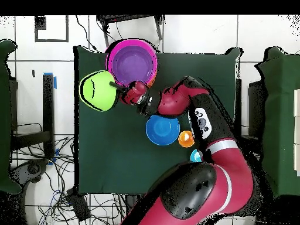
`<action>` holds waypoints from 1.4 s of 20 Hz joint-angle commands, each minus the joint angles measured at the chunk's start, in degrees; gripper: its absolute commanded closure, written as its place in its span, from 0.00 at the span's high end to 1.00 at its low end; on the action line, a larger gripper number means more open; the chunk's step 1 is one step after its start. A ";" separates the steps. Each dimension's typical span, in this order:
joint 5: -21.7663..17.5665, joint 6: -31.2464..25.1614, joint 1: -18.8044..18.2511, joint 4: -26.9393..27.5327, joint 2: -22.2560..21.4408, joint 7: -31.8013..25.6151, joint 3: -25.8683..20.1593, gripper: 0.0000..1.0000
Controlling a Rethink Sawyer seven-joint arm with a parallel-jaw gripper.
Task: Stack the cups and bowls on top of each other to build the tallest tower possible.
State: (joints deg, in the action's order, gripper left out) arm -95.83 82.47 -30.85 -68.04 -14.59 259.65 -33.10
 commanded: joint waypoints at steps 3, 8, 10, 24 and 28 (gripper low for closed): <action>-4.01 -1.67 0.55 3.37 3.10 22.56 1.27 0.00; -3.86 -1.46 -0.15 3.11 3.72 23.20 0.43 0.00; -3.82 -1.68 -0.52 3.07 3.85 23.35 -0.01 0.00; -3.58 -3.91 -2.29 2.74 4.31 24.01 -2.03 0.00; -3.51 -4.44 -2.32 2.51 4.32 24.38 -1.89 0.00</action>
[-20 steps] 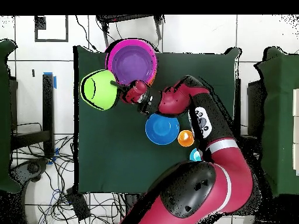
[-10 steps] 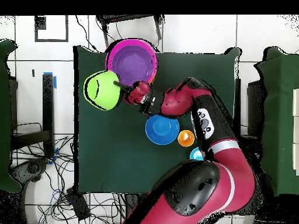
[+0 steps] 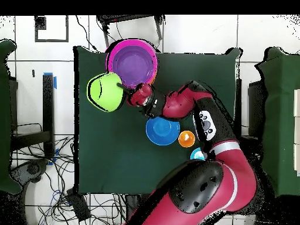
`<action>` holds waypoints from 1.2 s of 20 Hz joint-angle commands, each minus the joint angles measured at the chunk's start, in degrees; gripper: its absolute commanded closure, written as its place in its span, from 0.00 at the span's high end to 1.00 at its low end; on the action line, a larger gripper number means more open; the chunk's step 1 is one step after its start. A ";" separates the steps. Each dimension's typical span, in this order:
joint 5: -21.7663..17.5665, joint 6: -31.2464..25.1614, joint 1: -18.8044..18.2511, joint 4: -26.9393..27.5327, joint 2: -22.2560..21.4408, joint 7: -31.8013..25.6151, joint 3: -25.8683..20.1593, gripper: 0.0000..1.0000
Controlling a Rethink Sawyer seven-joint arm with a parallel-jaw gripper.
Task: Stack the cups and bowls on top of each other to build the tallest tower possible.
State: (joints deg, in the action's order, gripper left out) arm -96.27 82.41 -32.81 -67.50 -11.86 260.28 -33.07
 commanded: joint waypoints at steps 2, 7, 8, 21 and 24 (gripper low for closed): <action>-2.99 -4.60 -0.50 1.74 1.58 23.90 -2.10 0.00; -2.50 -5.50 -1.07 0.15 1.34 24.48 -2.69 0.00; -2.41 -5.55 -1.10 -0.18 1.27 24.64 -2.66 0.00; -2.05 -4.57 -1.43 -1.44 1.39 25.73 -2.81 0.00; -1.92 -4.10 -1.58 -1.87 1.44 26.08 -2.98 0.00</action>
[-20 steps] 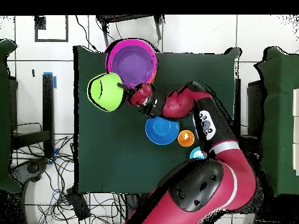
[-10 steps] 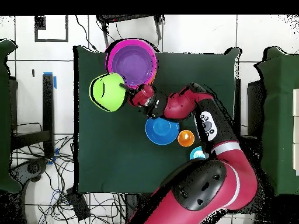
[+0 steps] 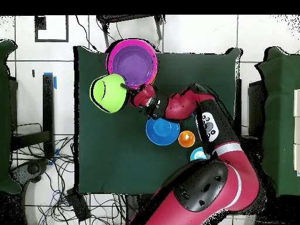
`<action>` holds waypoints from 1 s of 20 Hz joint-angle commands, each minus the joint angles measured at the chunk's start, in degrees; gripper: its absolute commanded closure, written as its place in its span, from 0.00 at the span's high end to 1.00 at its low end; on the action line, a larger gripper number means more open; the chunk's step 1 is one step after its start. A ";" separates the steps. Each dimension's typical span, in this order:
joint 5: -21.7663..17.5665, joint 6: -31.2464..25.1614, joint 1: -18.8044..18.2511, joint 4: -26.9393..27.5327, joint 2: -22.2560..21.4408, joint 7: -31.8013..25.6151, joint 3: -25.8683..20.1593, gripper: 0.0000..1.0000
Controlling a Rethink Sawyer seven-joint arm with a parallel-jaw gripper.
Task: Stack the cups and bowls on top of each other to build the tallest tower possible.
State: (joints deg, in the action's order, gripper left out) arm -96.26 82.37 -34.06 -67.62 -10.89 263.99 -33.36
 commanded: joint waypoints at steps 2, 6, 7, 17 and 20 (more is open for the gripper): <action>-1.76 -3.81 -0.43 -2.39 0.46 22.72 -2.78 0.00; -1.59 -2.53 -0.59 -2.82 0.80 23.30 -3.03 0.00; -1.64 -2.19 -0.47 -2.71 0.86 23.42 -2.82 0.00; -2.07 0.69 0.39 -1.49 0.93 23.82 -1.55 0.00; -2.11 1.90 0.31 -1.23 1.04 23.83 -1.86 0.00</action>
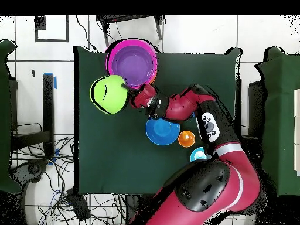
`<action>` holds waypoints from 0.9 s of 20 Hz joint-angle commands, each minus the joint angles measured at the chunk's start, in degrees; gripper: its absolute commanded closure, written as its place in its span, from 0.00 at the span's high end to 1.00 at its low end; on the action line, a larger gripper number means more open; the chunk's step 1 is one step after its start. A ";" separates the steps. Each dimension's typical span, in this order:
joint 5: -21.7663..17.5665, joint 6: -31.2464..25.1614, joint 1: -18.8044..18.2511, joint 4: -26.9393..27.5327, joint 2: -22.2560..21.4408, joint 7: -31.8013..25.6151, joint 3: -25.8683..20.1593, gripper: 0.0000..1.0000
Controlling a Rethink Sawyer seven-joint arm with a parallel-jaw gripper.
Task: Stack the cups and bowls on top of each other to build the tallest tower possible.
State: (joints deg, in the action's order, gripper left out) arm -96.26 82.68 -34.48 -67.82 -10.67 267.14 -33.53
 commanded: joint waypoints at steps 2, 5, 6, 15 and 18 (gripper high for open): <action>-2.10 2.63 0.97 -1.22 0.73 20.88 -1.28 0.00; -2.06 2.68 0.99 -1.48 0.51 20.79 -1.19 0.00; -1.98 2.52 0.87 -1.78 0.42 20.78 -1.35 0.00; -1.57 0.20 0.62 -3.57 -0.05 21.19 -1.45 0.00; -1.45 0.07 0.35 -3.87 -0.06 21.27 -2.03 0.00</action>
State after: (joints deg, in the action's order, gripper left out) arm -96.25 85.83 -34.48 -68.10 -10.53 267.14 -33.53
